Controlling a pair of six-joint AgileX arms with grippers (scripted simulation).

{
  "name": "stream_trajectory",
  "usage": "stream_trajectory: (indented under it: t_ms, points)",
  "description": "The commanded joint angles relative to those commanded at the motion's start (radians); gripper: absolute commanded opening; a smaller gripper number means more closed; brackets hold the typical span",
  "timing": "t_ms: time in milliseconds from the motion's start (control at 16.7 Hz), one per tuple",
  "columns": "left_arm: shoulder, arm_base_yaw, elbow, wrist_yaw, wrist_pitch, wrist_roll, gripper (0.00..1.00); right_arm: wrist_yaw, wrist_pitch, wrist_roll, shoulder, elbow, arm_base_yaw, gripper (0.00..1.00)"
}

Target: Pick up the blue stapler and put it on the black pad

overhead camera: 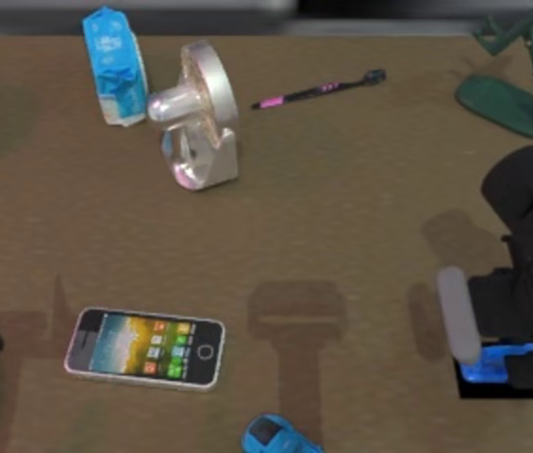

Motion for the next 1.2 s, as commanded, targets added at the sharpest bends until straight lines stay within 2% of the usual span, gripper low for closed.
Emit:
stream_trajectory:
  t_ms: [300,1080,1200]
  points:
    - [0.0,0.0,0.0,0.0,0.0,0.0,1.0,0.0,0.012,0.0,0.005,-0.009,-0.001,0.0]
    - [0.0,0.0,0.0,0.0,0.0,0.0,1.0,0.0,0.012,0.0,0.005,-0.009,-0.001,0.98]
    - [0.0,0.0,0.0,0.0,0.0,0.0,1.0,0.0,0.012,0.0,0.005,-0.009,-0.001,1.0]
